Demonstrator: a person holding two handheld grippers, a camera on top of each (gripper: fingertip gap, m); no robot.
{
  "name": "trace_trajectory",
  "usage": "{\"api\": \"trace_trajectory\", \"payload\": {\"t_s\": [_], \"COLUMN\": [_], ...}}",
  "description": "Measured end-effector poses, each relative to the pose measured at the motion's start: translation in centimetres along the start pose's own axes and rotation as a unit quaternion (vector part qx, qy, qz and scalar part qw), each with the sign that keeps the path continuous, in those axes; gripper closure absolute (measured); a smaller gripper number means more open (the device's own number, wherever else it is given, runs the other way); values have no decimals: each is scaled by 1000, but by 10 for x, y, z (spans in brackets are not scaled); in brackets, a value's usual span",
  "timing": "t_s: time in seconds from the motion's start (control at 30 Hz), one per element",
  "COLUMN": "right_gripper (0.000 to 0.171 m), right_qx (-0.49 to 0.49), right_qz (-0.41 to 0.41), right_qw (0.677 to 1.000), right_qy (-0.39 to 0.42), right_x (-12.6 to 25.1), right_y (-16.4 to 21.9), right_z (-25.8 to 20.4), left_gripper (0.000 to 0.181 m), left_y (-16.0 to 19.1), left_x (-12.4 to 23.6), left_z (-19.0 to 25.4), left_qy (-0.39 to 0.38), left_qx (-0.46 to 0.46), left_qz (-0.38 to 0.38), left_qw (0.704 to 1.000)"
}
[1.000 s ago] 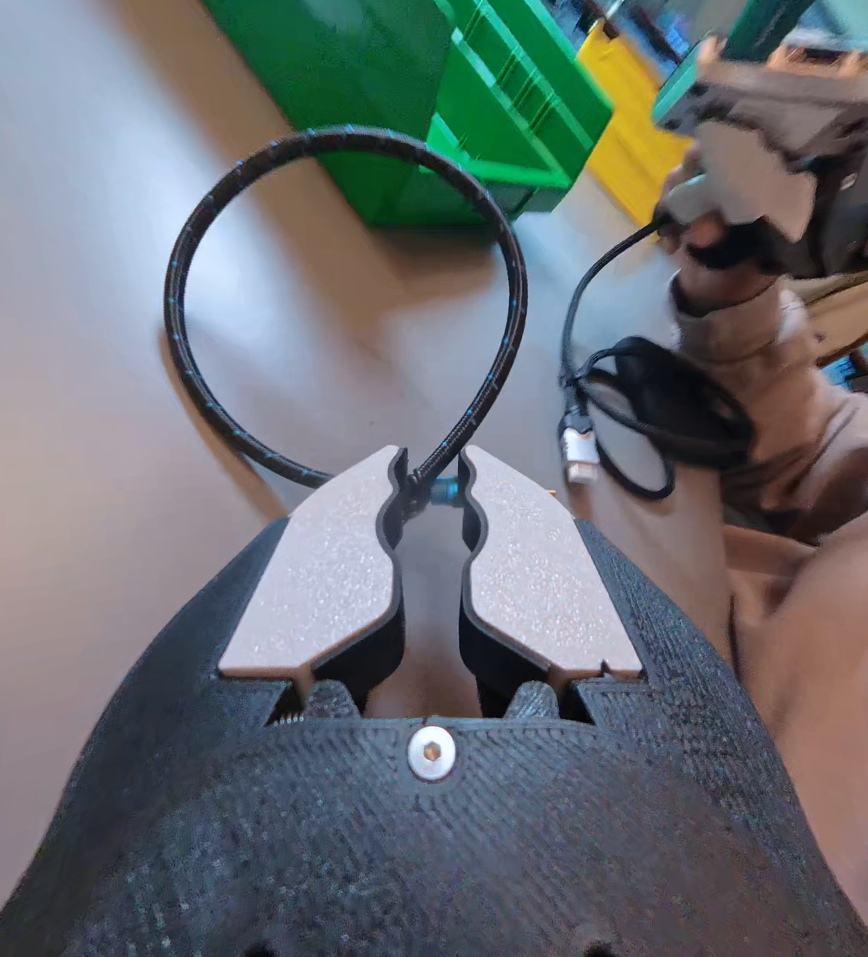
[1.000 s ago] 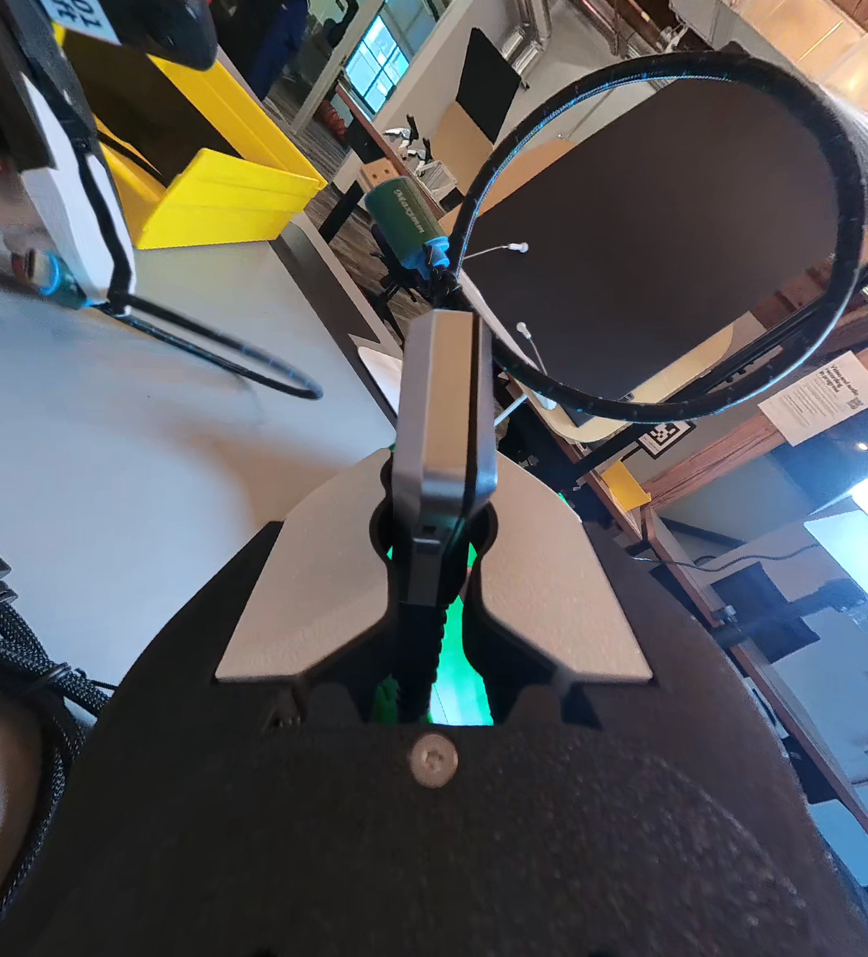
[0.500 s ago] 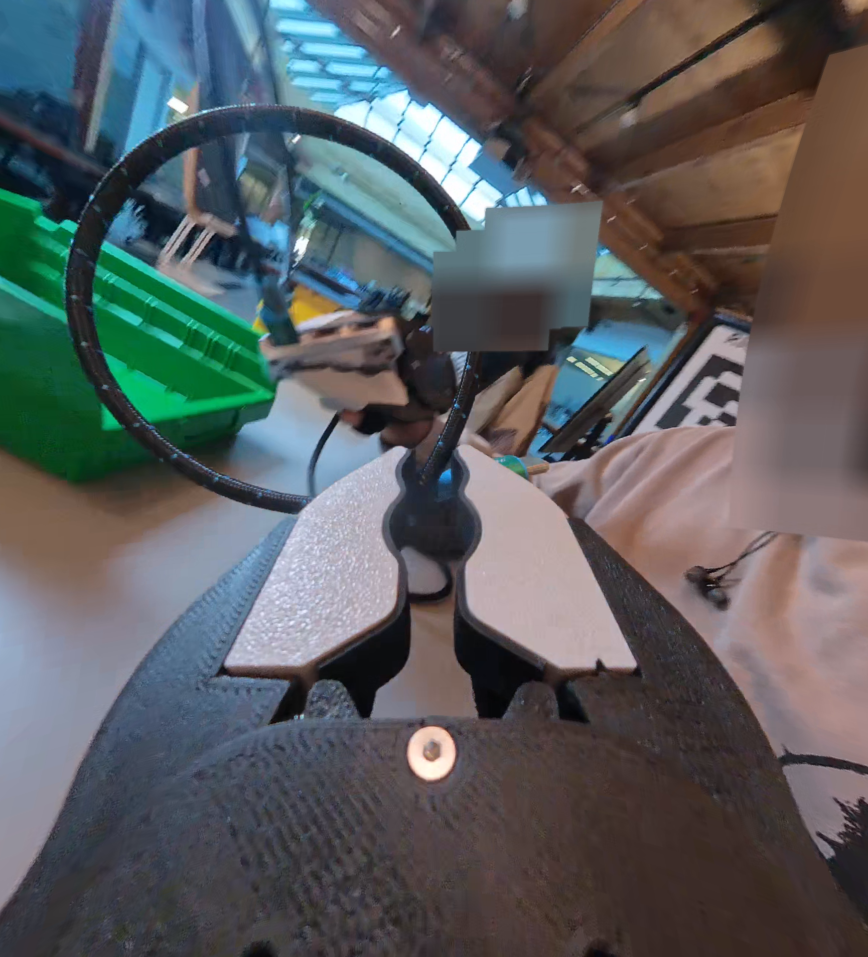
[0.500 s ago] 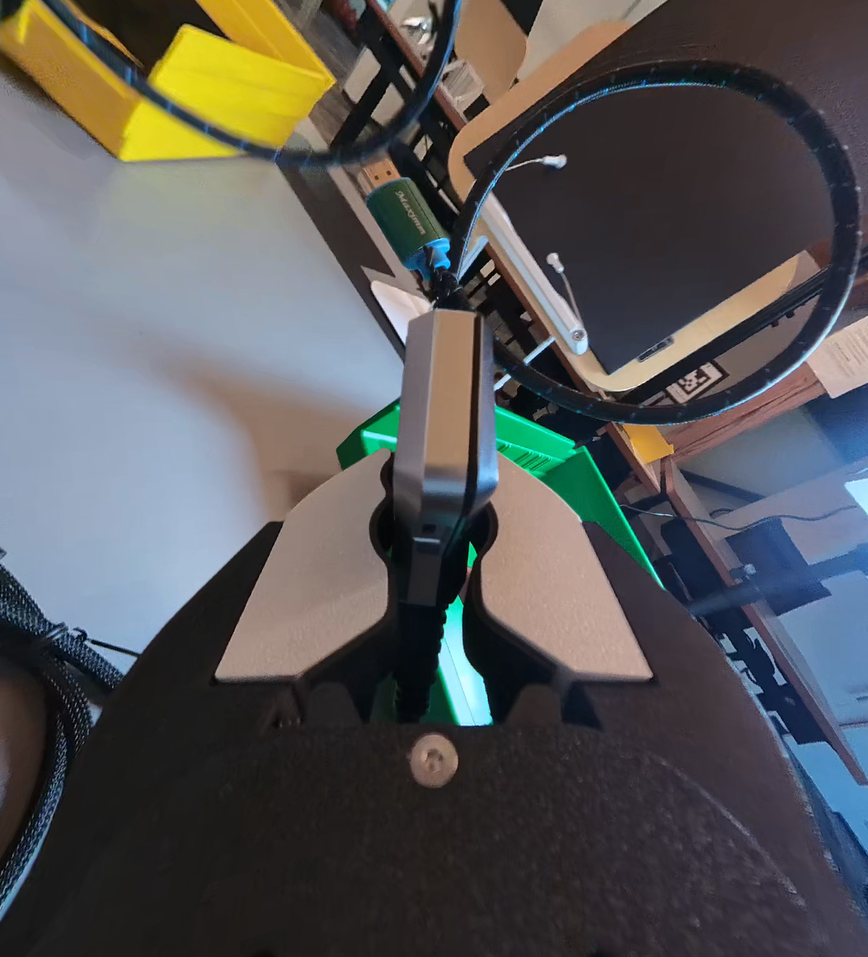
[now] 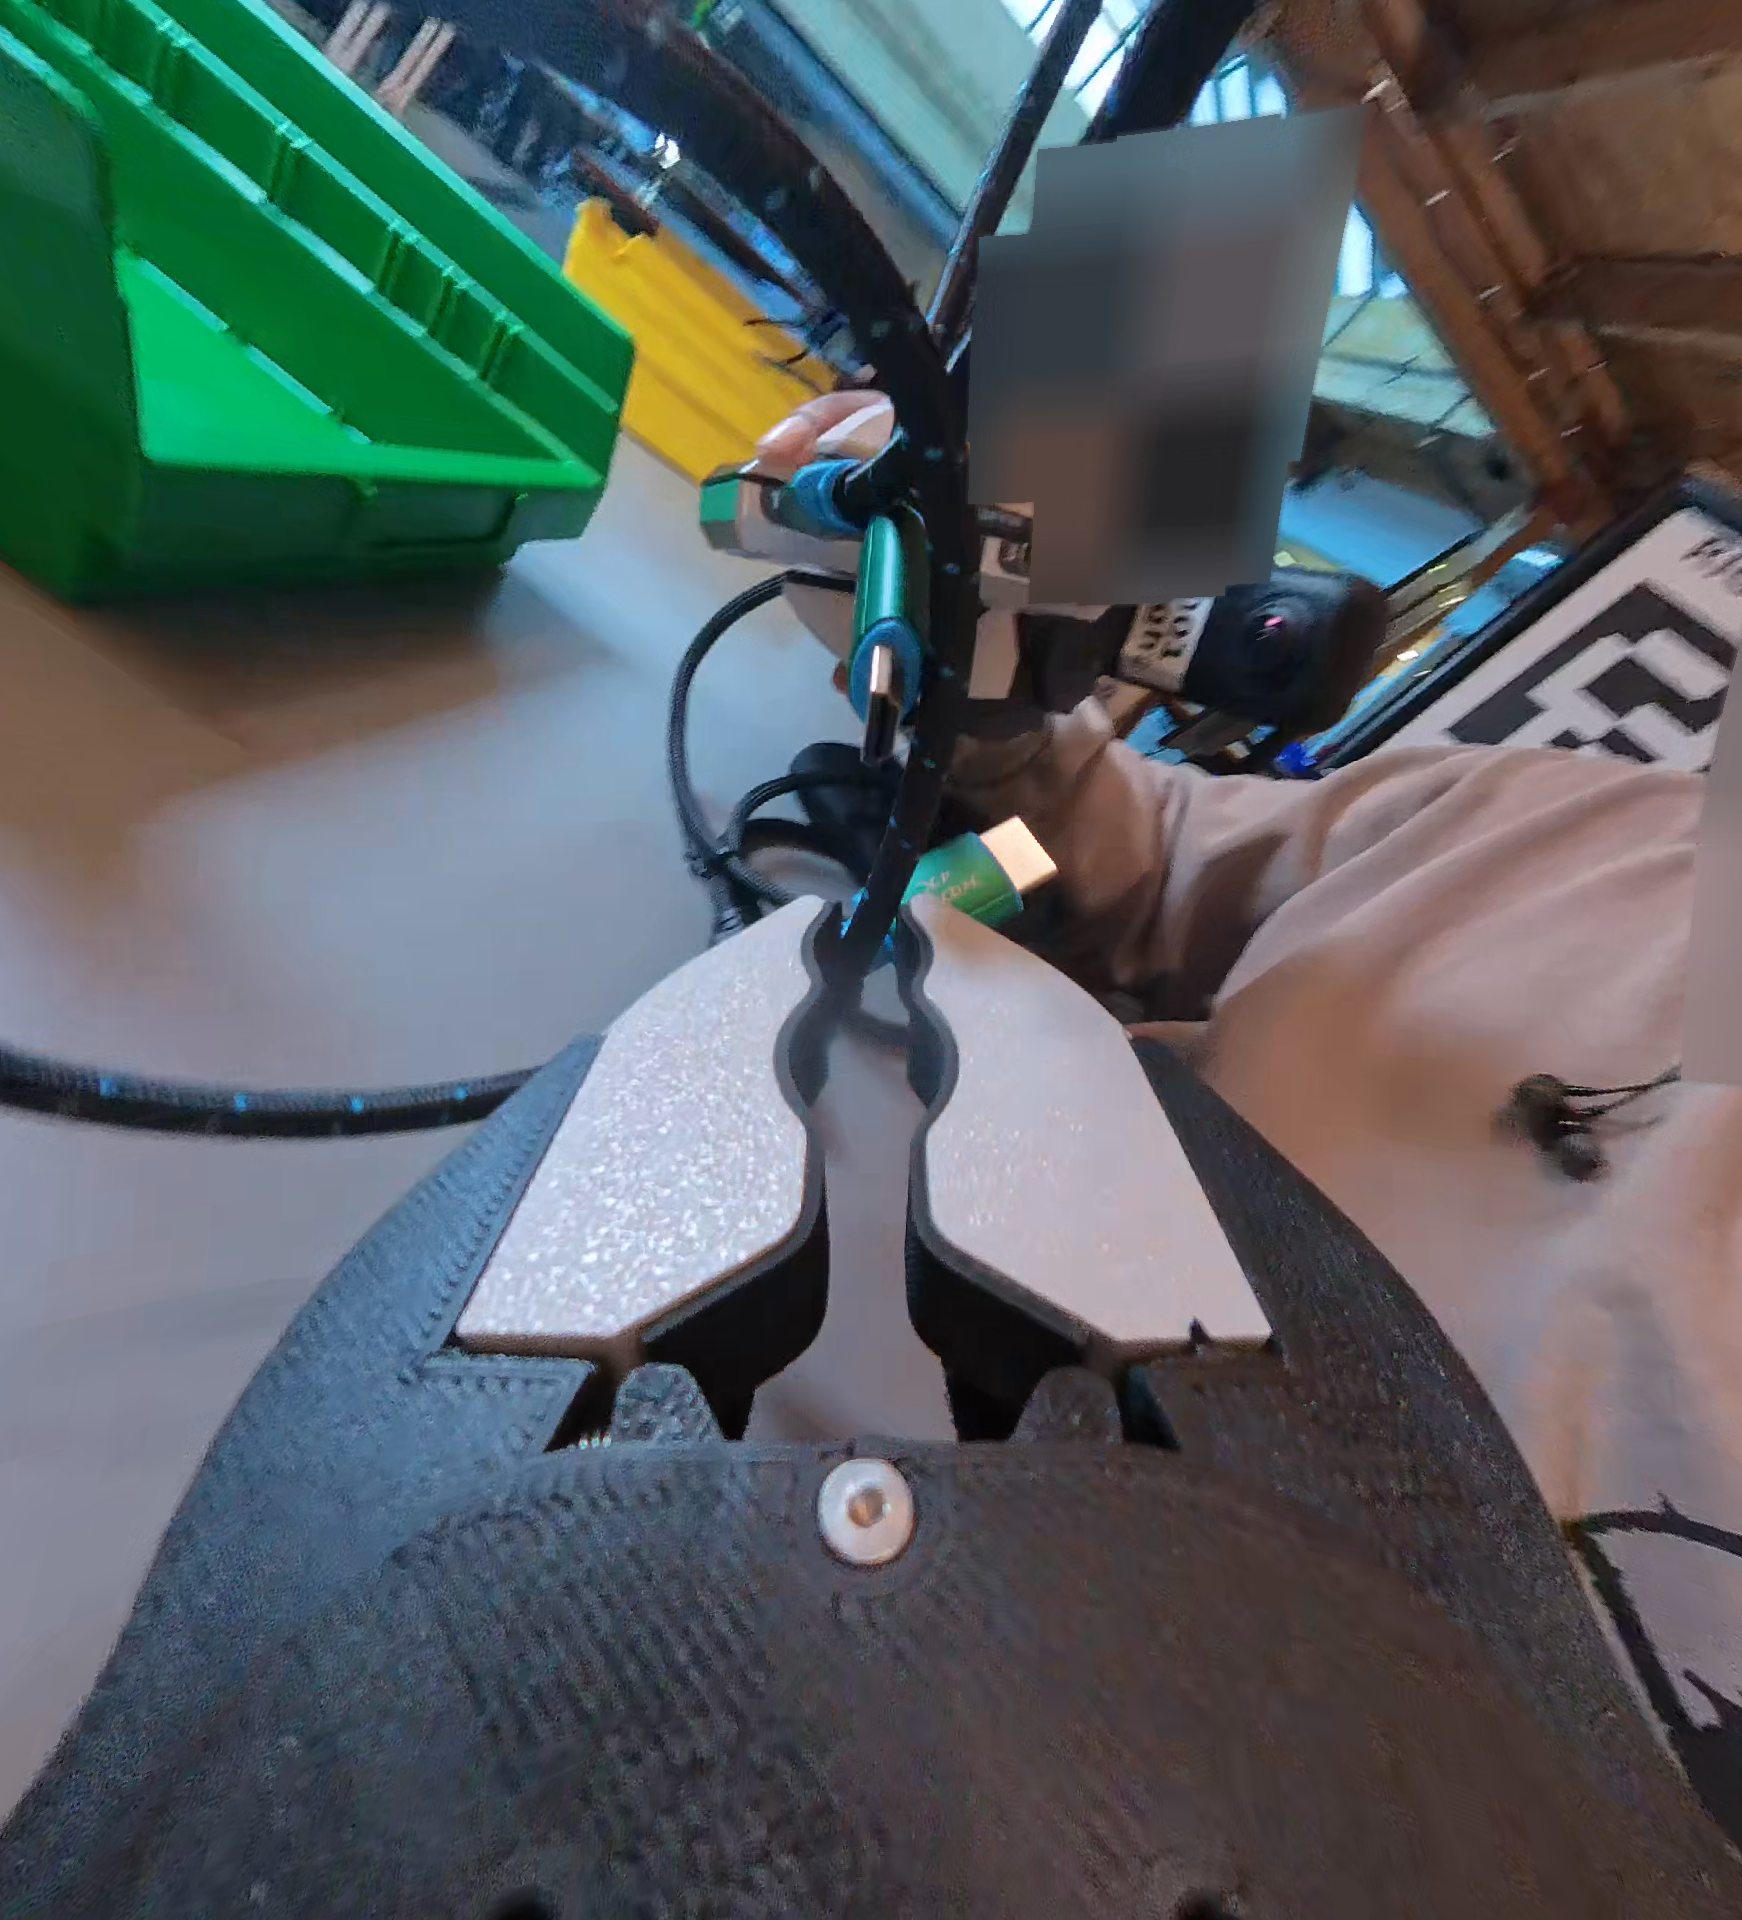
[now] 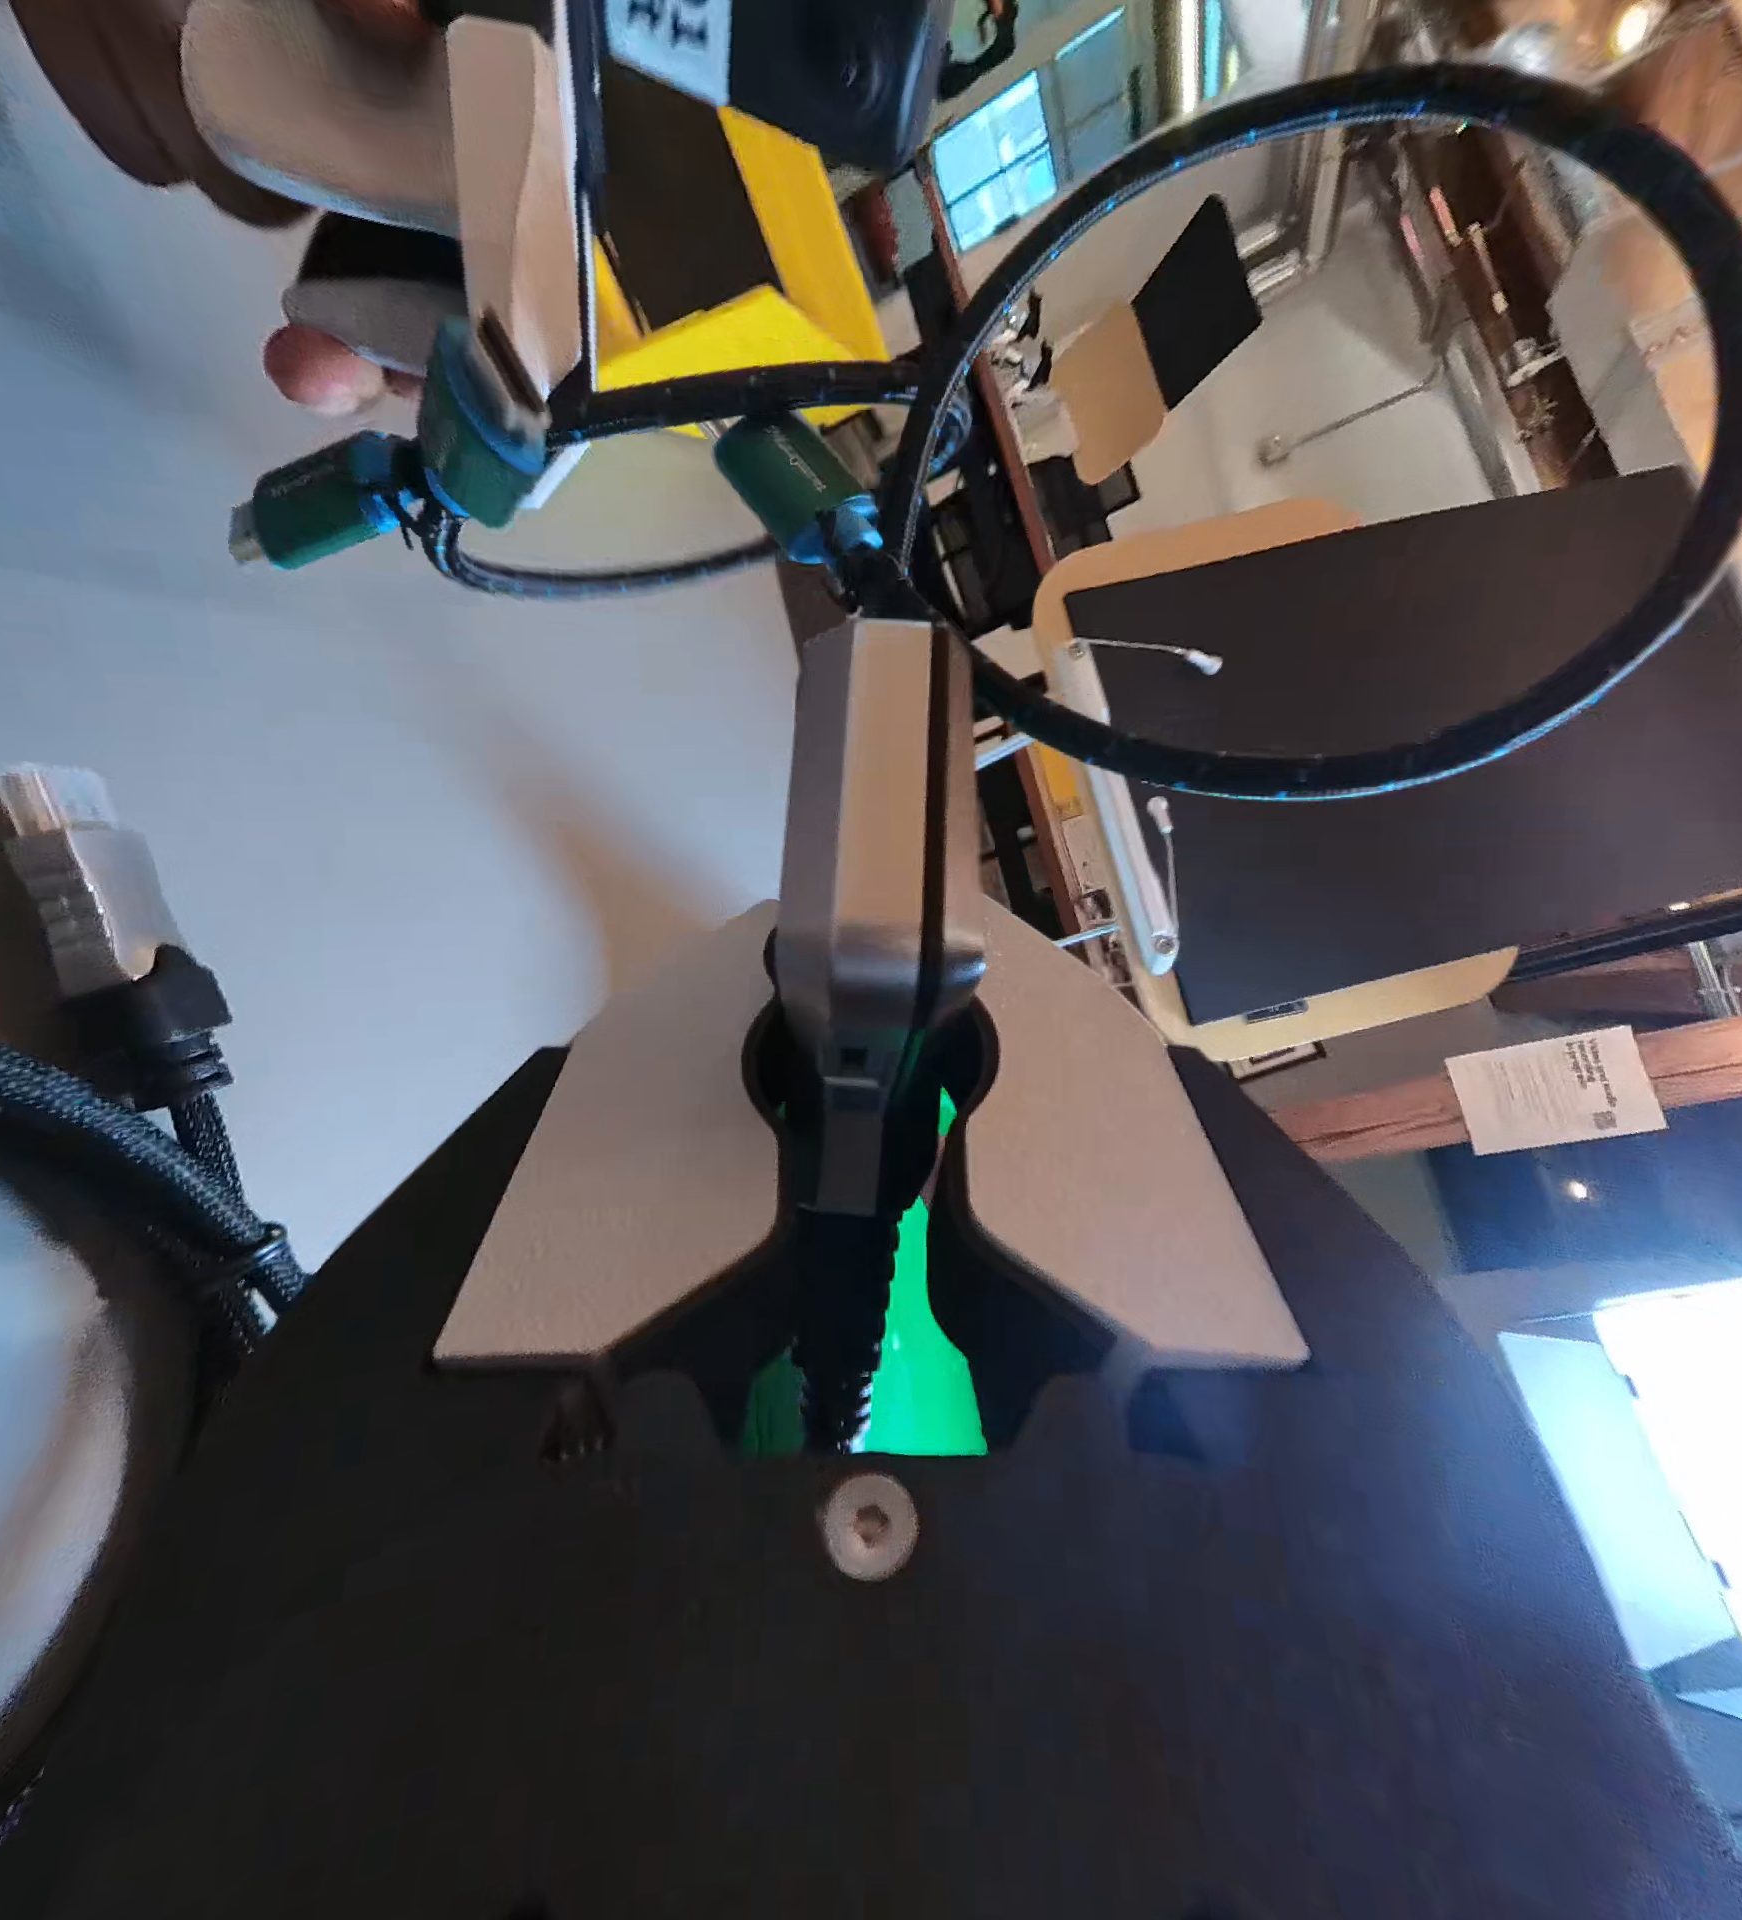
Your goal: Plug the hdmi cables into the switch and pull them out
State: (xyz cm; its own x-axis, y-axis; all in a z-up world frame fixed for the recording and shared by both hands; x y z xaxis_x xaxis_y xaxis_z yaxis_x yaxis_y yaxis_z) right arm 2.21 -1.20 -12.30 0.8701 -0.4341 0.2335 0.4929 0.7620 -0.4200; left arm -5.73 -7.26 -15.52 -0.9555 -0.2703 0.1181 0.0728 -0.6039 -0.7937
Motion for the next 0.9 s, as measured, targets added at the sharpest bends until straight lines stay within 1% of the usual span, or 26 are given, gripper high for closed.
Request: {"api": "trace_trajectory", "payload": {"t_s": [0.07,0.13,0.23,0.3,0.37,0.43,0.53,0.63,0.7,0.8,0.9], "right_gripper": [148,148,148,148,148,148,148,148,147,147,147], "right_qx": [-7,-10,-16,-10,-10,-22,-50,-76,-90,-108,-112], "right_qz": [1,0,9,5,0,-3,-5,-4,-5,-4,-6], "right_qw": [1000,1000,1000,1000,1000,1000,999,997,996,994,993], "right_qy": [-12,-13,-13,-10,-9,-7,3,18,27,32,34], "right_x": [-3,-4,-3,-4,-5,-6,-5,0,3,6,6], "right_y": [2,2,-3,-5,-4,-2,4,11,15,19,22], "right_z": [-4,-5,-5,-5,-6,-4,4,13,19,24,25], "left_gripper": [171,168,159,154,150,151,148,148,147,147,147], "left_y": [6,9,7,3,2,3,7,9,12,17,21], "left_x": [-2,-2,3,8,12,16,19,20,16,7,2], "left_z": [-7,-16,-28,-29,-28,-31,-39,-49,-53,-56,-61], "left_qy": [-34,-85,-176,-218,-242,-271,-306,-343,-353,-353,-363], "left_qx": [-11,-26,-63,-86,-90,-96,-114,-156,-174,-190,-219], "left_qz": [-23,-46,-59,-61,-53,-47,-67,-100,-123,-148,-175], "left_qw": [999,995,981,970,965,957,943,921,911,904,889]}}
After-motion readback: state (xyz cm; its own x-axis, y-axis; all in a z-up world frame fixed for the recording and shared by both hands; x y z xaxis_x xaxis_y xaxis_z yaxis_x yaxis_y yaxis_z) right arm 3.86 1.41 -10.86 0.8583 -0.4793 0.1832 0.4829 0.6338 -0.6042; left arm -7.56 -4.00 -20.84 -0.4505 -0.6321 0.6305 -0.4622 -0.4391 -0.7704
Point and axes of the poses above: each gripper's, where its closed fingertips meet, x back along the fingers, y out of its underside, z = x × y across the jaws, the point moved 1 cm from there along x, back along the fingers, and after that the axes turned 6 degrees about -y, right-handed, at the moved point
